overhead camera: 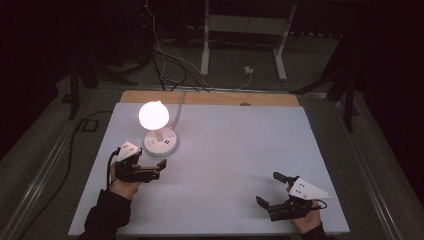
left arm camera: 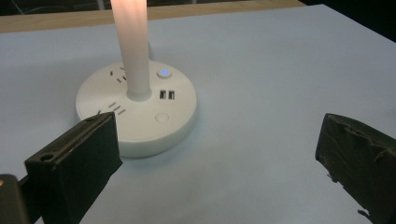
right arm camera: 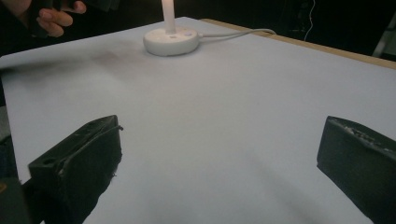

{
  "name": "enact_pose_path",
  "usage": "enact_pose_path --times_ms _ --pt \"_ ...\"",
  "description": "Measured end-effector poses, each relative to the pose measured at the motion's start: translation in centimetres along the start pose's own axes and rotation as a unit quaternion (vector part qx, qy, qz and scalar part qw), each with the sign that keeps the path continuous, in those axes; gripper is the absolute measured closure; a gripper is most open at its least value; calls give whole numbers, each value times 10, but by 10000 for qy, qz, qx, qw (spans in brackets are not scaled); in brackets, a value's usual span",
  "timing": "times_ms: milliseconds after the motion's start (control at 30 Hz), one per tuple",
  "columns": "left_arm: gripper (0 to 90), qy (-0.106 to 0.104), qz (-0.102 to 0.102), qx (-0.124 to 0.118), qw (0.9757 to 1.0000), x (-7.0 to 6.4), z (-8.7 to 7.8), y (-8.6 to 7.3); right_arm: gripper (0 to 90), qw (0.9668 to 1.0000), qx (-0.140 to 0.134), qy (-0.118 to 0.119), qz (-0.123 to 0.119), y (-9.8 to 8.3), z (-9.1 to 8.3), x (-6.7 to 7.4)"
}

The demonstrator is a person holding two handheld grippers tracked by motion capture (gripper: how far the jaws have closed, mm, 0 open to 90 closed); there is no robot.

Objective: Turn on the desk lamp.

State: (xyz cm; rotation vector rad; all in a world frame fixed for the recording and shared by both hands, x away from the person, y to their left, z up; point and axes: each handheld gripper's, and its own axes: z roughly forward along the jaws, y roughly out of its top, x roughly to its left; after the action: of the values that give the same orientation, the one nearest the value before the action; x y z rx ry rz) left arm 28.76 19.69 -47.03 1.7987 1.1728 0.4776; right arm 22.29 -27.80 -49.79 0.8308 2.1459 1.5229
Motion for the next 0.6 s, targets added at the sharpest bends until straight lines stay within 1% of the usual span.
enact_pose_path --times_ms 33,133,167,233,267,300,367,400,467,500,533,600 --pt "4 29 24 5 10000 0 -2 -1 0 10000 0 0 0 0 0 0" --pt "4 26 24 8 10000 1 -6 -5 0 10000 2 -3 7 0 0 0" --pt "4 7 50 22 10000 1 -10 -8 0 10000 4 -9 -8 0 -1 0" --pt "4 15 61 18 10000 1 -11 -10 0 10000 4 -6 -23 0 0 0" --pt "4 -18 53 16 10000 2 -13 -12 0 10000 4 -6 -23 0 0 0" --pt "4 0 49 31 10000 2 -15 -14 0 10000 8 -7 -13 0 0 0" --pt "4 -27 44 35 10000 4 -18 -18 0 10000 11 -5 -16 0 0 0" --pt "5 -3 58 63 10000 5 -20 -19 0 10000 12 -4 -6 0 0 0" --pt "5 -20 53 108 9999 5 -24 -26 0 10000 24 -7 -2 0 1 0" --pt "4 -20 53 108 9999 5 -24 -26 0 10000 30 -8 -12 -1 1 0" --pt "4 -58 98 156 9998 5 -26 -32 0 10000 34 -5 -8 -1 1 1" --pt "4 -48 102 168 9998 5 -27 -34 0 10000 33 -3 -1 0 1 1"
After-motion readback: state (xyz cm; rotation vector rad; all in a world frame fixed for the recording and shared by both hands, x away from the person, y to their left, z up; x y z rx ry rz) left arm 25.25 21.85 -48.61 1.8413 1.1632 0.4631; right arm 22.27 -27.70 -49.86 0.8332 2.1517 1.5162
